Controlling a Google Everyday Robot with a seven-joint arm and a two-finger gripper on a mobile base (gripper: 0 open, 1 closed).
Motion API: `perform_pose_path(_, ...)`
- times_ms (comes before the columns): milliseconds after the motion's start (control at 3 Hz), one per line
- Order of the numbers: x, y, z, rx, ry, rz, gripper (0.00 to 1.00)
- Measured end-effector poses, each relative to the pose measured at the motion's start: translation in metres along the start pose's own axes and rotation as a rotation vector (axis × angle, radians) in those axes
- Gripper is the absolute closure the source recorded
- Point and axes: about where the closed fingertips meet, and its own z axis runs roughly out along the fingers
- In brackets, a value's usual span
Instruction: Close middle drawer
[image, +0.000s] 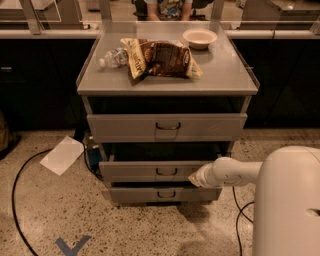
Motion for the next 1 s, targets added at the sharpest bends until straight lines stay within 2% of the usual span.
perform_pose_path(667, -0.005, -0.002, 0.003, -0.003, -0.018, 0.004, 1.00)
perform_pose_path(1000, -0.026, -0.012, 0.015, -0.022, -0.136, 0.017, 1.00)
